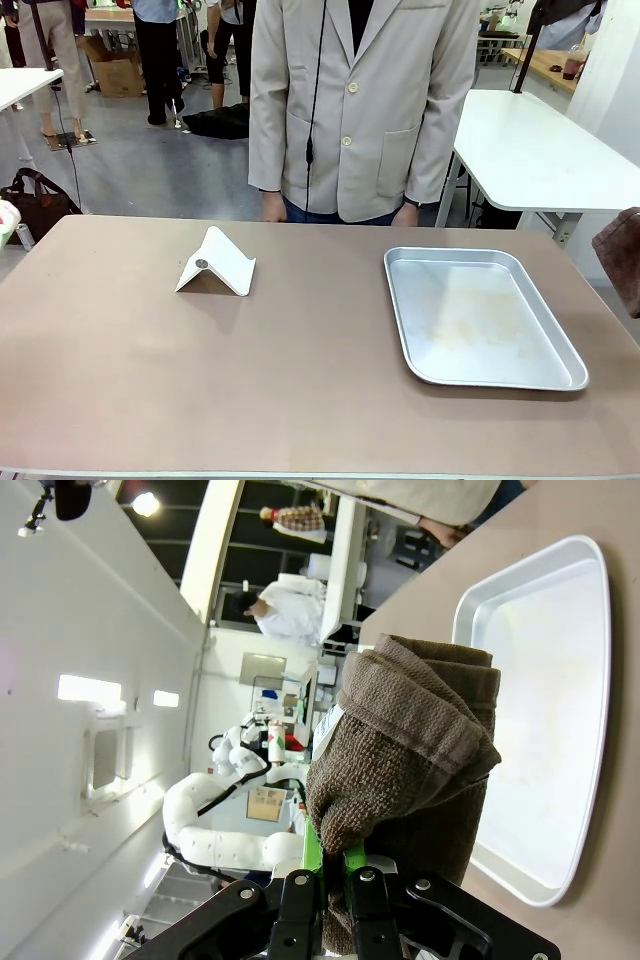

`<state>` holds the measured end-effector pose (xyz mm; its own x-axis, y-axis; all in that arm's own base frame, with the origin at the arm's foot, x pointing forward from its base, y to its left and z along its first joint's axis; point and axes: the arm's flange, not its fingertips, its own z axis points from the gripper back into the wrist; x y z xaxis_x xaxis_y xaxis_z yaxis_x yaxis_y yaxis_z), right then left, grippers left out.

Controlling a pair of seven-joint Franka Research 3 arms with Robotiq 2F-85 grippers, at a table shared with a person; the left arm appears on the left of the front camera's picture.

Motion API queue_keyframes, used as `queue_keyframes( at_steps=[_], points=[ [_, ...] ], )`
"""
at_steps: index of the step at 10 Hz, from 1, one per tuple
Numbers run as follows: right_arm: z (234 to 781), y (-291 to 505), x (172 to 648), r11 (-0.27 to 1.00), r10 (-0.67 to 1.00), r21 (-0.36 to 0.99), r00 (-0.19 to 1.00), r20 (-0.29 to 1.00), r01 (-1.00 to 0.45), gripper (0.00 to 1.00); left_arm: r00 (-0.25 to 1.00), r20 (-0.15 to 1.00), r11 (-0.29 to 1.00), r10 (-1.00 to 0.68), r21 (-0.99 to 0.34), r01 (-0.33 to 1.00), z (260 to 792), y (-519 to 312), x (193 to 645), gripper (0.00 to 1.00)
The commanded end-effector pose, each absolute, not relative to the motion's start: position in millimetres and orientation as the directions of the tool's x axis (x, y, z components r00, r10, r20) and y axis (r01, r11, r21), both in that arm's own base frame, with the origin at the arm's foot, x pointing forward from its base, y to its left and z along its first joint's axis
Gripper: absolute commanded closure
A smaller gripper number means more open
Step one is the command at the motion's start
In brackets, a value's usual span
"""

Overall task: Clean the surface of the table.
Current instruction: Clean the area not pointed to by the person.

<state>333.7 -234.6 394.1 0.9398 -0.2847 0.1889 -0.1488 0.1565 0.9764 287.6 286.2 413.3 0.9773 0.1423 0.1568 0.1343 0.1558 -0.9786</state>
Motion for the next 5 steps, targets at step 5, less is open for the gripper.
queue_keyframes(
  at_steps=[5],
  points=[
    [397.4,-234.0,332.0,0.144,-0.282,0.977,0.939,0.196,-0.16,0.91,0.977,0.15,0.123,0.151,-0.984,0.132,399.0,306.0,272.8,0.77]
  ],
)
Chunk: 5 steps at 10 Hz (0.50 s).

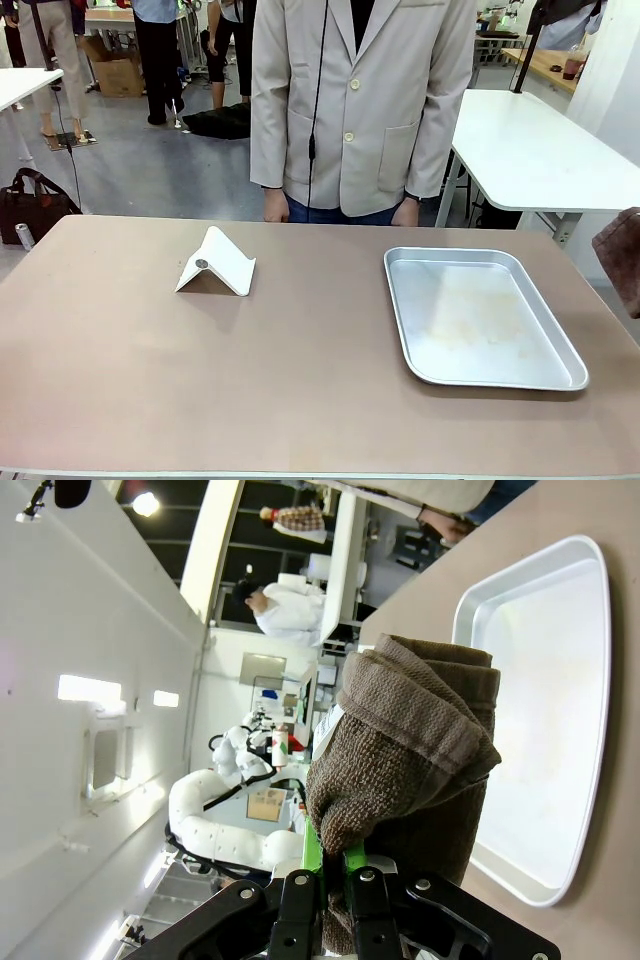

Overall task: Clean the surface of the table.
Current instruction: Clean the area not pointed to by the person, then return the Lint Roller and towel to their original positions.

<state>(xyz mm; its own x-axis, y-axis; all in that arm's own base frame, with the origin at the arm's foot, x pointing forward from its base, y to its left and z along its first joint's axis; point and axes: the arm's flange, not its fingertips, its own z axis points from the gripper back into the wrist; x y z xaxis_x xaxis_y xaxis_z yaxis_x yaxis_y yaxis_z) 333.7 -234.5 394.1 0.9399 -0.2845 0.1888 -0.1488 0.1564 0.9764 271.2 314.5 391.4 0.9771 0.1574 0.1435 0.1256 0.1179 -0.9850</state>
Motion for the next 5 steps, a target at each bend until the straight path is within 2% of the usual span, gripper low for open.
queue_keyframes(
  at_steps=[1,5],
  points=[
    [397.4,-234.0,332.0,0.144,-0.282,0.977,0.939,0.196,-0.16,0.91,0.977,0.15,0.123,0.151,-0.984,0.132,399.0,306.0,272.8,0.77],
    [397.4,-234.0,332.0,0.144,-0.282,0.977,0.939,0.196,-0.16,0.91,0.977,0.15,0.123,0.151,-0.984,0.132,399.0,306.0,272.8,0.77]
  ],
)
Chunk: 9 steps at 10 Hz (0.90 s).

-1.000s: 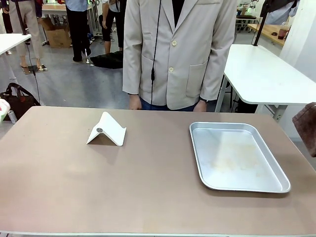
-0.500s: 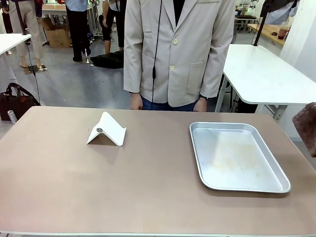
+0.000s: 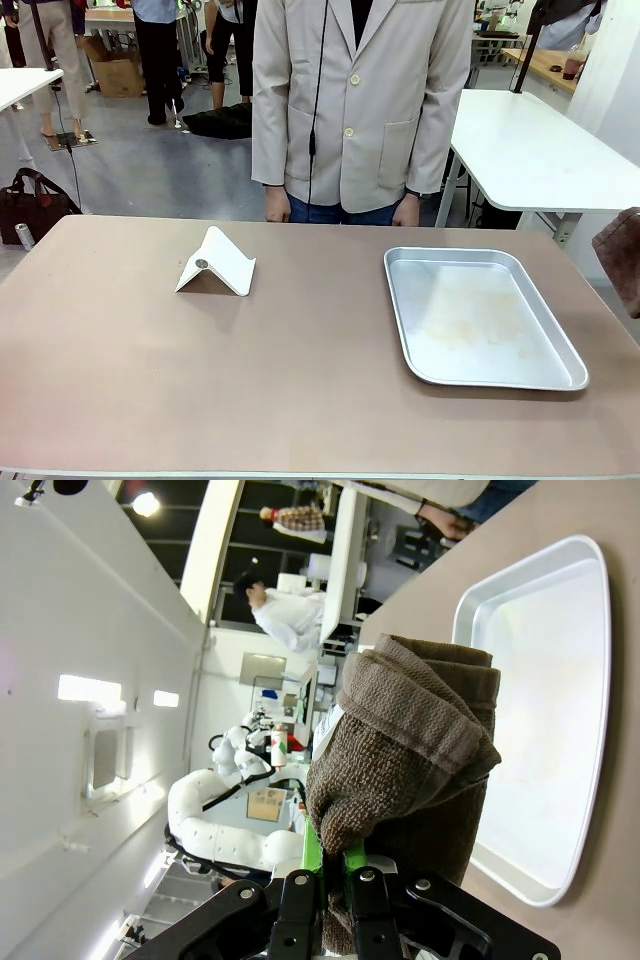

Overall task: Clean the surface of the table.
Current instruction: Return the Lint Roller and towel to their original positions.

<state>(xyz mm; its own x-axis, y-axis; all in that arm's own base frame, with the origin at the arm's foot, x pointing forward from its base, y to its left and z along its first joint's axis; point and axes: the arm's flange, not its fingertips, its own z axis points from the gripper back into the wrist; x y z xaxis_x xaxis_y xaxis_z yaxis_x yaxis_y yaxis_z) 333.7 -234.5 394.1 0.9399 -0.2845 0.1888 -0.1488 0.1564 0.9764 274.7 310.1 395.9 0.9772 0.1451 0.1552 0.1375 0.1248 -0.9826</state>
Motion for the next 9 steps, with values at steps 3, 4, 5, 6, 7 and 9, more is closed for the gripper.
queue_keyframes(
  at_steps=[3,4,5,6,7,9],
  points=[
    [397.4,-234.0,332.0,0.144,-0.282,0.977,0.939,0.196,-0.16,0.91,0.977,0.15,0.123,0.151,-0.984,0.132,399.0,306.0,272.8,0.77],
    [397.4,-234.0,332.0,0.144,-0.282,0.977,0.939,0.196,-0.16,0.91,0.977,0.15,0.123,0.151,-0.984,0.132,399.0,306.0,272.8,0.77],
    [397.4,-234.0,332.0,0.144,-0.282,0.977,0.939,0.196,-0.16,0.91,0.977,0.15,0.123,0.151,-0.984,0.132,399.0,306.0,272.8,0.77],
    [397.4,-234.0,332.0,0.144,-0.282,0.977,0.939,0.196,-0.16,0.91,0.977,0.15,0.123,0.151,-0.984,0.132,399.0,306.0,272.8,0.77],
    [397.4,-234.0,332.0,0.144,-0.282,0.977,0.939,0.196,-0.16,0.91,0.977,0.15,0.123,0.151,-0.984,0.132,399.0,306.0,272.8,0.77],
    [402.0,-236.6,324.9,0.124,-0.328,0.972,0.917,0.228,-0.198,0.91,0.98,0.171,0.062,0.098,-0.984,0.165,400.6,306.0,274.6,0.77]
  ],
)
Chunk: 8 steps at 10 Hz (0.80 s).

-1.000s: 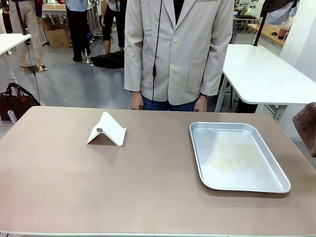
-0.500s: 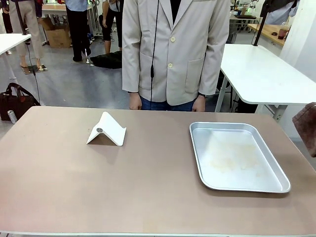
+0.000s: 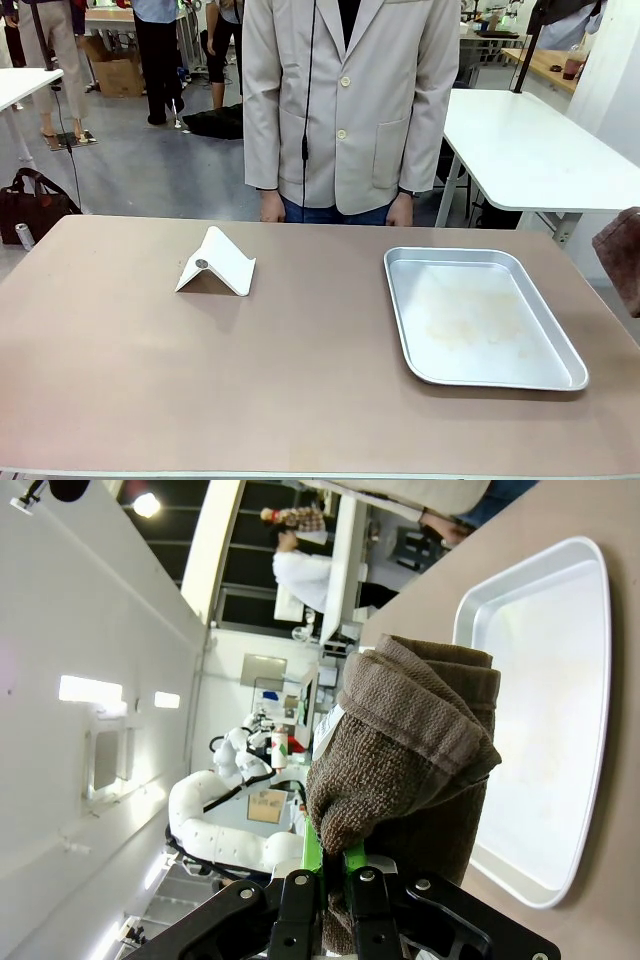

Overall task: Clean the surface of the table.
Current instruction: Return the Lint Roller and towel to their original positions.

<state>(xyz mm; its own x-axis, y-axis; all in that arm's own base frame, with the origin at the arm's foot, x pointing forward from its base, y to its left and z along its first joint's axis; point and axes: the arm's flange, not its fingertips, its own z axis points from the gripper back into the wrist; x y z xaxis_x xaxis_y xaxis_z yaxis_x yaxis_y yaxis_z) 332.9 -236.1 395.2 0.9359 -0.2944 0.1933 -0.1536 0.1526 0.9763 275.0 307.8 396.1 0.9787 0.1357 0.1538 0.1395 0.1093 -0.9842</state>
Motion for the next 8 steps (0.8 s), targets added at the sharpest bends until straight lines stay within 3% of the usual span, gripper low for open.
queue_keyframes(
  at_steps=[1,5,8],
  points=[
    [408.7,-229.5,330.9,0.11,-0.347,0.969,0.905,0.245,-0.22,0.91,0.985,0.153,0.044,0.081,-0.988,0.15,410.1,296.6,280.8,0.77],
    [457.9,-128.0,394.1,0.21,-0.165,0.943,0.942,0.293,-0.257,0.91,0.988,0.15,0.059,-0.042,-0.987,0.152,463.9,221.2,315.1,0.77],
    [475.6,-25.8,439.5,0.288,0.003,0.914,0.955,0.297,-0.285,0.91,0.988,0.131,0.18,-0.087,-0.973,0.145,497.0,147.8,340.8,0.77]
  ],
)
